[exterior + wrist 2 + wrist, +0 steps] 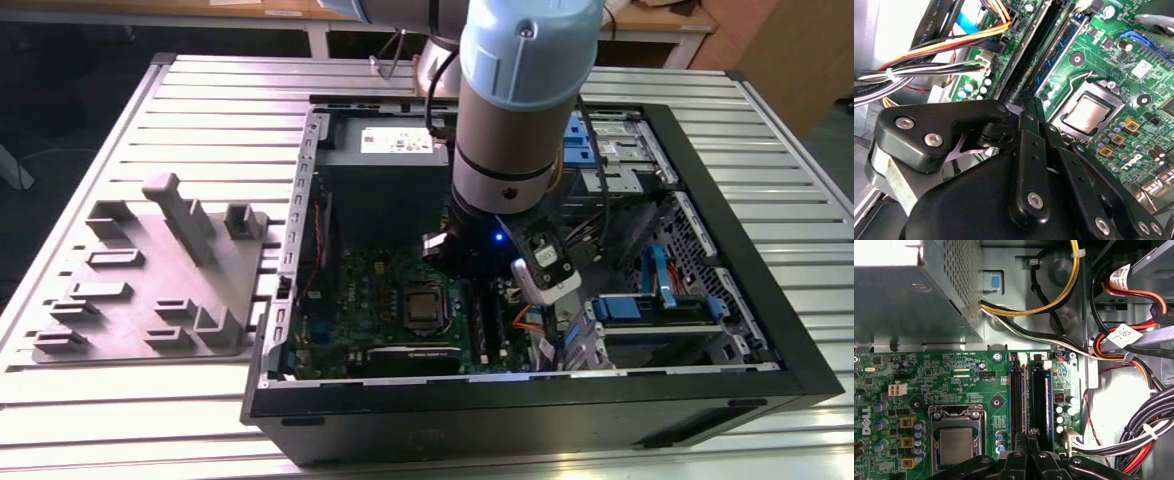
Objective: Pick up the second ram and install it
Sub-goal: 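Insert the second ram into the second slot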
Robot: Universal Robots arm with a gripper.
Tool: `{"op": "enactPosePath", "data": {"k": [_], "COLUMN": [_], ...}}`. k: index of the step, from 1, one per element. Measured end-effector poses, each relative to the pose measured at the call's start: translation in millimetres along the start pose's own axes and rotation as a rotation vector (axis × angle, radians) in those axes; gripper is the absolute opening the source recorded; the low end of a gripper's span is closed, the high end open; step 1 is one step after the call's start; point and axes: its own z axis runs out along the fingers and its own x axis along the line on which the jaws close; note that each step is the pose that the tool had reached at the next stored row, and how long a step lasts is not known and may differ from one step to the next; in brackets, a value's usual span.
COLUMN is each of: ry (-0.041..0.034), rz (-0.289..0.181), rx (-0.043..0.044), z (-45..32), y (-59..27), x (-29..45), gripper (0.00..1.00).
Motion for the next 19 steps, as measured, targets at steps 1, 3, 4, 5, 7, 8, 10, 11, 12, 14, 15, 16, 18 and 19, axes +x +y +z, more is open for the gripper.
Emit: {"op": "enactPosePath", "data": {"k": [1, 3, 4, 5, 7, 8, 10, 11, 12, 14, 15, 16, 18, 19], "ry": [0.0, 0.0, 0.0, 0.0, 0.0002, 0.0003, 0.0003, 0.0003, 0.0002, 0.0002, 0.0002, 0.0002, 0.0002, 0.0002], "rz": [0.0, 0.0, 0.0, 0.0, 0.0, 0.0, 0.0, 0.0, 0.0, 0.0, 0.0, 0.0, 0.0, 0.0], "rx": [0.0, 0.0, 0.0, -0.0002, -0.0005, -0.0007, -0.0009, -0.001, -0.0012, -0.0014, -0.0014, -0.0014, -0.0014, -0.0015], "z": [0.0, 0.1, 0.1, 0.4, 1.5, 1.9, 2.9, 3.1, 3.2, 3.4, 3.7, 4.0, 4.0, 4.0], "y": [0.0, 0.0, 0.0, 0.0, -0.2, -0.3, -0.3, -0.3, -0.3, -0.3, -0.3, -0.3, -0.3, -0.3], "x": [0.0, 0.0, 0.0, 0.0, 0.1, 0.1, 0.1, 0.1, 0.1, 0.2, 0.2, 0.2, 0.2, 0.2], "gripper": [0.08, 0.08, 0.08, 0.08, 0.08, 0.08, 0.08, 0.08, 0.08, 0.08, 0.08, 0.08, 0.08, 0.08]}}
